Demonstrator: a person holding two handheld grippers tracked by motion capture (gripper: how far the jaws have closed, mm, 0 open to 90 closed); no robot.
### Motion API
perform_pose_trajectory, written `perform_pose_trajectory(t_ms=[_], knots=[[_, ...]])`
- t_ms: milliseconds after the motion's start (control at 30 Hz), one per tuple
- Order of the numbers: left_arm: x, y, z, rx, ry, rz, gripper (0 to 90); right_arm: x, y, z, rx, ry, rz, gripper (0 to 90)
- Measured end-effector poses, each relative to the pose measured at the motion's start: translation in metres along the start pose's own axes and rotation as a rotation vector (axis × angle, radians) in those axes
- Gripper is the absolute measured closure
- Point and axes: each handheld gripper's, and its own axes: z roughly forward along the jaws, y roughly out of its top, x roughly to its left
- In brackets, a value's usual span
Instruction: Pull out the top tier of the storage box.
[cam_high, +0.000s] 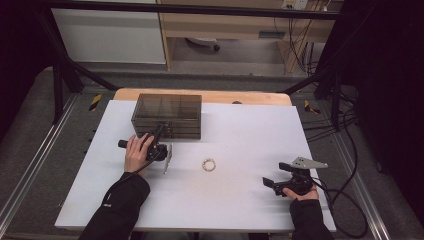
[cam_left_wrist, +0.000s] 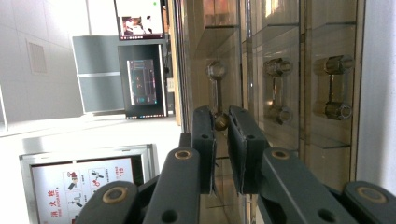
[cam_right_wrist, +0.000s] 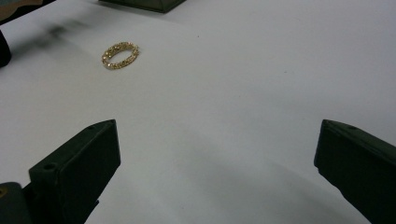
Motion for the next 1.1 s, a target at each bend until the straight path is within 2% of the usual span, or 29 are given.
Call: perform_pose_trajectory(t_ms=[367, 1100], knots=[[0.0, 0.0, -0.001, 0.002, 0.008, 0.022, 81.2, 0.0, 0.0, 0.0, 0.002, -0.001, 0.0, 0.9], [-0.003, 0.002, -0.013, -0.007, 0.007, 0.006, 81.2, 0.0, 0.0, 0.0, 0.001, -0.001, -0.001, 0.8]])
